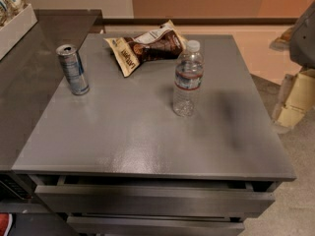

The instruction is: Move water bottle near redbull can

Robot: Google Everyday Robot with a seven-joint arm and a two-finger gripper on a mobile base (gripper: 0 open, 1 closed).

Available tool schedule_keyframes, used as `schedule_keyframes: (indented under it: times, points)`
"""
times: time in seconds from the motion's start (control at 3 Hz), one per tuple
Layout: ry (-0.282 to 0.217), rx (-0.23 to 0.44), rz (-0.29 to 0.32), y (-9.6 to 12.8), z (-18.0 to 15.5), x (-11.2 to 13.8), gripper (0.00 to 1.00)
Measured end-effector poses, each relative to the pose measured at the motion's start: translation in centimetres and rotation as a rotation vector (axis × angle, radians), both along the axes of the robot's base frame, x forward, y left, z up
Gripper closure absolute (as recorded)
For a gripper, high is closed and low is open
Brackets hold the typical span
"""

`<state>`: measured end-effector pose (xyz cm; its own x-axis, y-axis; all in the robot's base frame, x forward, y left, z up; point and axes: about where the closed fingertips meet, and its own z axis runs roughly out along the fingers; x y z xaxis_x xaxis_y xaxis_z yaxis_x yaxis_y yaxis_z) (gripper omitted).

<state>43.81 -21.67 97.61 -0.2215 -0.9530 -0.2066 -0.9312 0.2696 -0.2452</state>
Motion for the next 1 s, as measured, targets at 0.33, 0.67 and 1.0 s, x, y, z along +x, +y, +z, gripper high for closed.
schedule_keyframes:
  times: [0.33, 0.67, 1.0]
  points:
    - [0.000, 0.000, 0.000, 0.0, 0.0, 0.0, 0.00]
    - [0.000, 0.000, 0.000, 0.0, 0.0, 0.0, 0.00]
    - [-0.027, 0.053, -0.051, 1.4, -0.5, 2.1, 0.00]
